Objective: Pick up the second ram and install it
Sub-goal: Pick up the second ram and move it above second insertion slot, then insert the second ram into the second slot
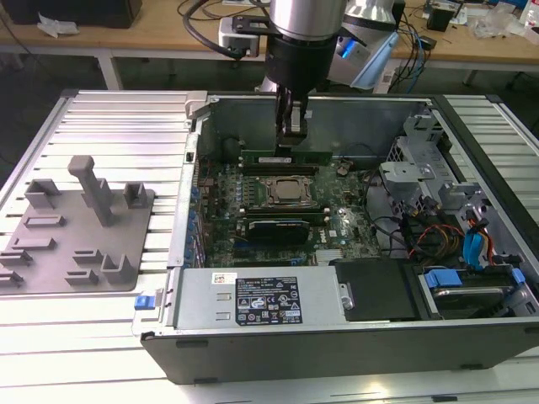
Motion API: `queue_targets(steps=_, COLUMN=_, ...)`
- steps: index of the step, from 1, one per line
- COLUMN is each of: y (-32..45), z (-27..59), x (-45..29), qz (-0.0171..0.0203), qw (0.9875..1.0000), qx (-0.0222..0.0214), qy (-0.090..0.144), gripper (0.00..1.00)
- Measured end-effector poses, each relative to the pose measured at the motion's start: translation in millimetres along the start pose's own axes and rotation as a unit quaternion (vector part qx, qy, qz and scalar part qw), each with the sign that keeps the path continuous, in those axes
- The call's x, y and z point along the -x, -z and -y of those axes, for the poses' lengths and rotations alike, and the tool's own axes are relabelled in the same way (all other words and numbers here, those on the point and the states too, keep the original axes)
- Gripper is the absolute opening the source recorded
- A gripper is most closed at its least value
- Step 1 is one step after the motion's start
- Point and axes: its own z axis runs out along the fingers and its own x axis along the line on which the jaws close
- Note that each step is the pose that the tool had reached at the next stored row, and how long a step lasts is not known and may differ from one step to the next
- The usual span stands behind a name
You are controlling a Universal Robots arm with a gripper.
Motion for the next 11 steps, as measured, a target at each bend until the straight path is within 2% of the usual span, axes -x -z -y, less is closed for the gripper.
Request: queue_targets(steps=11, y=-1.6, z=0.0, x=0.0, qz=0.0000, qw=1.0000, qx=0.0000, qy=0.000, gripper=0.09)
